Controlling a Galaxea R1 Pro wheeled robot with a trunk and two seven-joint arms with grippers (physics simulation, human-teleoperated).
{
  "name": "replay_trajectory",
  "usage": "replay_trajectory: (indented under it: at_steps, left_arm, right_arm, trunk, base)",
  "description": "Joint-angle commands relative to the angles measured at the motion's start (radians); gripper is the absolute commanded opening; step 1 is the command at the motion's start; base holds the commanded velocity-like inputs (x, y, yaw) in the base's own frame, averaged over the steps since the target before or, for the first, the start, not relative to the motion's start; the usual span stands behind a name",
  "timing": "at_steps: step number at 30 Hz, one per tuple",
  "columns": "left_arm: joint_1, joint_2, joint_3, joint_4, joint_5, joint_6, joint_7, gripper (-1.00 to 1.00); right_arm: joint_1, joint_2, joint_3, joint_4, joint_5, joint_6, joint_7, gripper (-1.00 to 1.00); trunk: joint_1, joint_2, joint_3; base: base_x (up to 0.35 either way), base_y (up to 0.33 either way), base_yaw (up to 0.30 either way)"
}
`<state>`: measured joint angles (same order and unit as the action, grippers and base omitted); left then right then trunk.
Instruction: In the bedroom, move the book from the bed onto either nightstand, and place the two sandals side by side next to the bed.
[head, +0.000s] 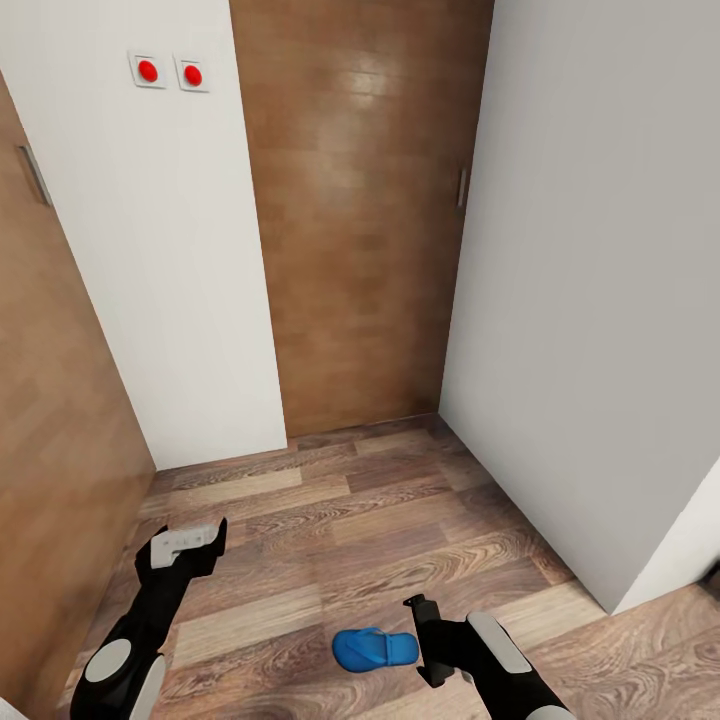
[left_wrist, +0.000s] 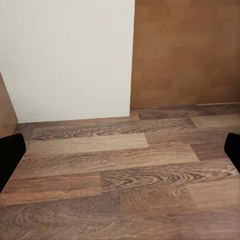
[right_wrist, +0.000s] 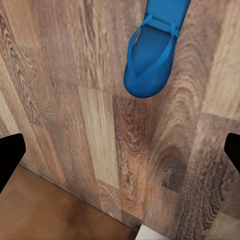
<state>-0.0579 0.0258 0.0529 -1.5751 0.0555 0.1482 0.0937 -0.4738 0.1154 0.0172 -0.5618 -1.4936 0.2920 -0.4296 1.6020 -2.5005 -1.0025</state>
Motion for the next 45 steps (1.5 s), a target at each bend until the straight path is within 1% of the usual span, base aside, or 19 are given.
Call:
replay_trajectory:
  at_steps: [1, 15, 22, 26, 29, 45]
  left_arm:
    - [0.000, 0.000, -0.002, -0.002, 0.006, 0.005, 0.004, 1.00]
    - [0.000, -0.001, -0.005, -0.002, 0.008, 0.005, 0.004, 1.00]
    - [0.000, -0.001, -0.004, -0.002, 0.007, 0.007, 0.004, 1.00]
    - [0.000, -0.001, -0.005, -0.002, 0.007, 0.007, 0.004, 1.00]
    - [0.000, -0.001, -0.005, -0.002, 0.008, 0.007, 0.004, 1.00]
    - [0.000, -0.001, -0.005, -0.001, 0.009, 0.007, 0.004, 1.00]
  right_arm:
    - [0.000, 0.000, 0.002, -0.002, -0.005, 0.000, -0.006, 1.00]
    - [0.000, 0.000, 0.006, -0.002, -0.004, 0.002, -0.006, 1.00]
    - [0.000, 0.000, 0.007, -0.003, -0.004, 0.002, -0.006, 1.00]
    - [0.000, 0.000, 0.024, -0.003, -0.004, 0.001, -0.007, 1.00]
    - [0.000, 0.000, 0.029, -0.003, -0.004, 0.001, -0.007, 1.00]
    - [0.000, 0.000, 0.032, -0.003, -0.004, 0.001, -0.007, 1.00]
  trunk:
    - [0.000, 0.000, -0.001]
    - [0.000, 0.000, -0.001]
    - [0.003, -0.002, -0.028]
    - [0.005, -0.003, -0.044]
    - [0.006, -0.004, -0.055]
    - [0.013, -0.007, -0.117]
  base:
    - [0.000, 0.000, 0.000]
    - [0.000, 0.000, 0.000]
    - [0.000, 0.000, 0.000]
    - [0.000, 0.000, 0.000]
    - [0.000, 0.000, 0.000]
    - [0.000, 0.000, 0.000]
